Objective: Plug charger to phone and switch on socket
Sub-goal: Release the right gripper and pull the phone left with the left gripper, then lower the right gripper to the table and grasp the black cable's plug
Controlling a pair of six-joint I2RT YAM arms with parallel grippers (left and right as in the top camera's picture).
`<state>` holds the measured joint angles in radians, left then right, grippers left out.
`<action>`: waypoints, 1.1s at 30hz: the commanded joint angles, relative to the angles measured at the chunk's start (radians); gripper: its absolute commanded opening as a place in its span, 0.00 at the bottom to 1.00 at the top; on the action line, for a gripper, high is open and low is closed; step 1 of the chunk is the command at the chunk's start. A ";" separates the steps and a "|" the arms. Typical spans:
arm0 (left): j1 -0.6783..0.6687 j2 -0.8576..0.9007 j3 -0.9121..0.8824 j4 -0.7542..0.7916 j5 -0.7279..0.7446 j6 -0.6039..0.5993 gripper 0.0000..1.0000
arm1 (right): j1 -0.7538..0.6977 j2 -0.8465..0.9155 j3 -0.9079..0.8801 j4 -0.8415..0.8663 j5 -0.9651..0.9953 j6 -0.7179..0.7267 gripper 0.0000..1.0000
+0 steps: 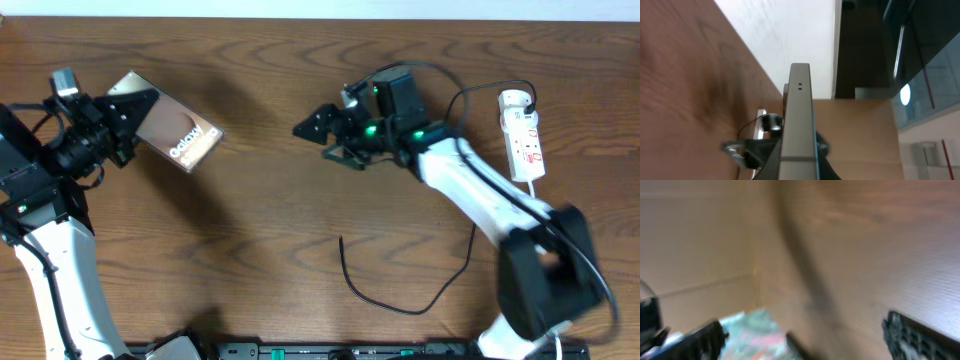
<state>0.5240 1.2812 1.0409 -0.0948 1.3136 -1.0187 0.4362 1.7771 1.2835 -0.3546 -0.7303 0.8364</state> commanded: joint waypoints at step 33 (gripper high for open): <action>-0.170 0.192 0.005 -0.353 0.170 0.724 0.07 | 0.382 0.126 -0.112 -0.557 0.665 -0.024 0.87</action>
<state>0.3569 1.4738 1.0389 -0.4484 1.3884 -0.3466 0.7891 1.8732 1.1767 -0.9154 -0.0650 0.7338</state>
